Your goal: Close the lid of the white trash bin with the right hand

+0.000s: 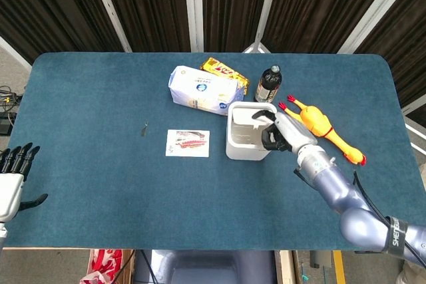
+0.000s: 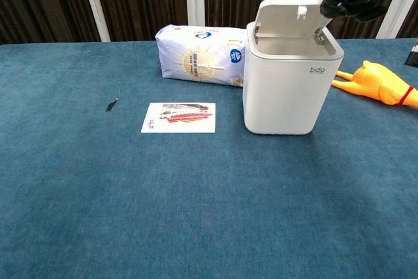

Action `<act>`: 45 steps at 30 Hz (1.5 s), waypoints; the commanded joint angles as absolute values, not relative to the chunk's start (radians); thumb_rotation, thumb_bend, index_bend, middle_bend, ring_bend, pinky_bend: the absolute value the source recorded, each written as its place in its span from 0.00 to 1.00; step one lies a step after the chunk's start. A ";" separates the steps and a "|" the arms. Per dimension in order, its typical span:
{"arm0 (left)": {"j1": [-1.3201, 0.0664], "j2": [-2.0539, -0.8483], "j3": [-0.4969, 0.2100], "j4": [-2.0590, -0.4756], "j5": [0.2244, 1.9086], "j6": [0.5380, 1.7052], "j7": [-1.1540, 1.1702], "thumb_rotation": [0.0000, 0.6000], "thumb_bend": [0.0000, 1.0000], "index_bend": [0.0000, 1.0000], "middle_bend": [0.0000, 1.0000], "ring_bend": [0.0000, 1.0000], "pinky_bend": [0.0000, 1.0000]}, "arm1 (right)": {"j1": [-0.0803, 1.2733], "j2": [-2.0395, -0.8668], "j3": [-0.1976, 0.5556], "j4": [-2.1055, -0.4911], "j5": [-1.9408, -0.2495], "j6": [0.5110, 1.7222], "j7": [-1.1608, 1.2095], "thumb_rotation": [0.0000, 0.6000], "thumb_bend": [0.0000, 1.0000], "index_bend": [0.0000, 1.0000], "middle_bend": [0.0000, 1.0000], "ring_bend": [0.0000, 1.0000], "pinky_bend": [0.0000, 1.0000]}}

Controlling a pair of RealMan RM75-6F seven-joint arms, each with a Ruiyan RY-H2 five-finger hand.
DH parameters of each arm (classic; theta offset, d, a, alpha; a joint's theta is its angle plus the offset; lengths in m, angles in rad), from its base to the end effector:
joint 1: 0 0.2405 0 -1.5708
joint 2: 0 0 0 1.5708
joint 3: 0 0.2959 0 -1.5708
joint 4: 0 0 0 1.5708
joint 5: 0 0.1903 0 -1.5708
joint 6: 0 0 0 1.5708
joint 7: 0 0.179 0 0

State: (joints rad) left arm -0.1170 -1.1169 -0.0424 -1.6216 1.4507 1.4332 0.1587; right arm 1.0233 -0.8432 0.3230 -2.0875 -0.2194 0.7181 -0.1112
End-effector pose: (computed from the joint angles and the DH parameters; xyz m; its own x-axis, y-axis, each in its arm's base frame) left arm -0.3423 0.2265 0.1878 0.5250 0.0506 0.8496 0.8506 0.0019 -0.5258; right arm -0.0873 -0.3969 0.1626 -0.1023 -0.5280 0.8431 -0.9947 0.0513 -0.0886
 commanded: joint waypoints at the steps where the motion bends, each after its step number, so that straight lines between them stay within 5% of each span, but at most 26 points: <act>1: -0.118 -1.117 -0.041 -1.622 1.453 1.433 0.162 1.00 0.00 0.00 0.00 0.00 0.00 | 1.013 -0.828 0.314 -2.131 -0.252 0.718 -0.100 1.00 0.73 0.25 0.77 0.87 0.85; 7: -0.119 -1.116 -0.039 -1.625 1.453 1.429 0.165 1.00 0.00 0.00 0.00 0.00 0.00 | 1.012 -0.846 0.284 -2.152 -0.280 0.736 -0.100 1.00 0.73 0.11 0.77 0.87 0.85; 28: -0.122 -1.108 -0.036 -1.631 1.450 1.418 0.151 1.00 0.00 0.00 0.00 0.00 0.00 | 1.047 -0.955 0.166 -2.149 -0.277 0.762 -0.137 1.00 0.73 0.11 0.77 0.87 0.85; 37: -0.120 -1.106 -0.035 -1.631 1.451 1.422 0.145 1.00 0.00 0.00 0.00 0.00 0.00 | 1.045 -0.941 0.185 -2.151 -0.288 0.797 -0.110 1.00 0.73 0.11 0.77 0.87 0.85; 40: -0.118 -1.108 -0.036 -1.631 1.454 1.429 0.143 1.00 0.00 0.00 0.00 0.00 0.00 | 1.014 -0.923 0.215 -2.155 -0.372 0.893 -0.101 1.00 0.73 0.11 0.77 0.86 0.85; 43: -0.117 -1.109 -0.037 -1.629 1.453 1.432 0.144 1.00 0.00 0.00 0.00 0.00 0.00 | 0.971 -0.914 0.197 -2.160 -0.491 0.988 -0.144 1.00 0.73 0.09 0.73 0.79 0.81; 45: -0.116 -1.110 -0.038 -1.628 1.453 1.435 0.145 1.00 0.00 0.00 0.00 0.00 0.00 | 0.920 -0.910 0.165 -2.161 -0.593 1.070 -0.174 1.00 0.73 0.04 0.60 0.65 0.71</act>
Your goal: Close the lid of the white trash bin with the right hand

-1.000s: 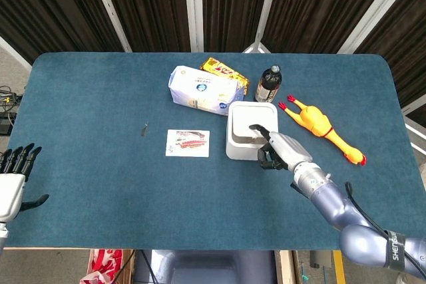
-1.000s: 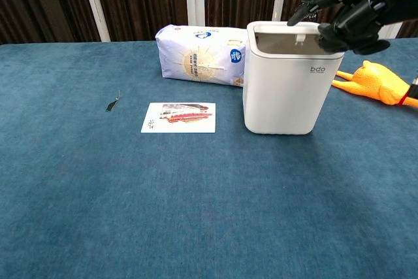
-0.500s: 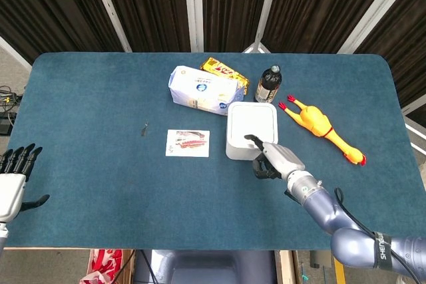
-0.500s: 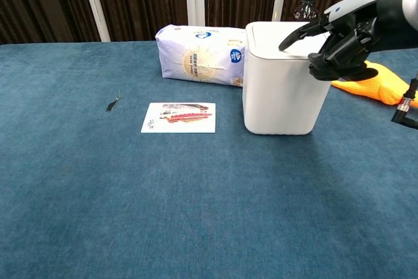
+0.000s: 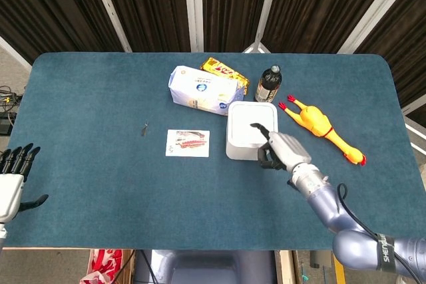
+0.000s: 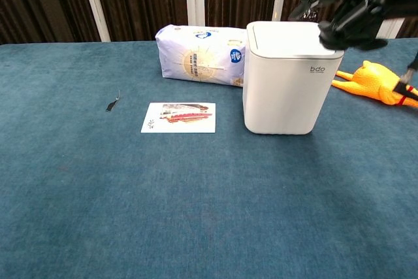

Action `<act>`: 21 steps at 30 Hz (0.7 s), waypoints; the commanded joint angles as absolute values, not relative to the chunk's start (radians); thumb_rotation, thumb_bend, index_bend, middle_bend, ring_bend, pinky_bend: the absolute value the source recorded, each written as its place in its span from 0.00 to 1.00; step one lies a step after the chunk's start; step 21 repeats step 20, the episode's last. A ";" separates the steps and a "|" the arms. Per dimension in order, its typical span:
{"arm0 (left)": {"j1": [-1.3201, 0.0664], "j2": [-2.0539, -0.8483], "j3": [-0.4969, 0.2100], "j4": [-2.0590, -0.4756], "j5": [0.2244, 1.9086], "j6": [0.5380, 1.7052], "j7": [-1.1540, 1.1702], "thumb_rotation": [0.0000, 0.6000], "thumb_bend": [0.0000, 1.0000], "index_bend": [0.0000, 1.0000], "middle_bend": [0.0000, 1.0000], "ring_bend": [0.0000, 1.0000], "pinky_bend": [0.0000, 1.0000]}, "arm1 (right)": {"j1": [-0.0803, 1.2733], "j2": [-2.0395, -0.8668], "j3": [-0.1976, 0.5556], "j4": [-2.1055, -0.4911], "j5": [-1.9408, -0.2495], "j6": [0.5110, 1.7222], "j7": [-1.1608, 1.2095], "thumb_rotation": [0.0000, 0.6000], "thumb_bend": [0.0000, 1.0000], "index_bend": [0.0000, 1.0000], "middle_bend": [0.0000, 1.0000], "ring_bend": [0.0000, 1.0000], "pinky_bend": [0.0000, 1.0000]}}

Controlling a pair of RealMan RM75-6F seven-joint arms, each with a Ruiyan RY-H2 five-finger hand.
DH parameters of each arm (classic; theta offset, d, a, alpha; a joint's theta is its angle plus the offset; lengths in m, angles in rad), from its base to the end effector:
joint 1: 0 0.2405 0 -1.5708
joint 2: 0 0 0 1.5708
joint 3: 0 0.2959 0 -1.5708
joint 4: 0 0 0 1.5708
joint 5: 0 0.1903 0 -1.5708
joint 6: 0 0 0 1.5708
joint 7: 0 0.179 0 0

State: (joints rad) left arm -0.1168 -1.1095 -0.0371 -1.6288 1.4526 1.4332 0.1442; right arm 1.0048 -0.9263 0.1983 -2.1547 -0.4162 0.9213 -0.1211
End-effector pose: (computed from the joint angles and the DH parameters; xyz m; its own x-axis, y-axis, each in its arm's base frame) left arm -0.3416 0.2253 0.1888 0.5134 0.0556 0.8563 0.8577 0.0003 -0.5142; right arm -0.0996 -0.3800 0.1423 0.0064 -0.4947 0.8690 -0.9994 -0.0325 -0.0112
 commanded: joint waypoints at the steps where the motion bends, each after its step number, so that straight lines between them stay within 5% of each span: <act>1: -0.116 -1.111 -0.038 -1.627 1.454 1.437 0.144 1.00 0.00 0.00 0.00 0.00 0.00 | 0.876 -0.914 0.140 -2.163 -0.666 1.119 -0.178 1.00 0.72 0.03 0.54 0.58 0.65; 4: -0.114 -1.112 -0.038 -1.629 1.454 1.440 0.138 1.00 0.00 0.00 0.00 0.00 0.00 | 0.766 -0.923 0.065 -2.143 -0.825 1.210 -0.177 1.00 0.56 0.00 0.20 0.21 0.35; 7: -0.111 -1.114 -0.039 -1.632 1.450 1.443 0.136 1.00 0.00 0.00 0.00 0.00 0.00 | 0.653 -0.942 -0.020 -2.084 -0.981 1.307 -0.179 1.00 0.44 0.00 0.02 0.02 0.15; 11: -0.106 -1.117 -0.041 -1.633 1.450 1.454 0.140 1.00 0.00 0.00 0.00 0.00 0.00 | 0.510 -0.986 -0.112 -1.973 -1.169 1.436 -0.164 1.00 0.36 0.00 0.00 0.00 0.01; 14: -0.099 -1.122 -0.038 -1.632 1.463 1.476 0.157 1.00 0.00 0.00 0.00 0.00 0.00 | 0.378 -1.037 -0.182 -1.850 -1.299 1.561 -0.122 1.00 0.35 0.00 0.00 0.00 0.00; 21: -0.092 -1.138 -0.037 -1.618 1.482 1.500 0.171 1.00 0.00 0.00 0.00 0.00 0.00 | 0.260 -1.085 -0.194 -1.668 -1.392 1.660 -0.060 1.00 0.35 0.00 0.00 0.00 0.00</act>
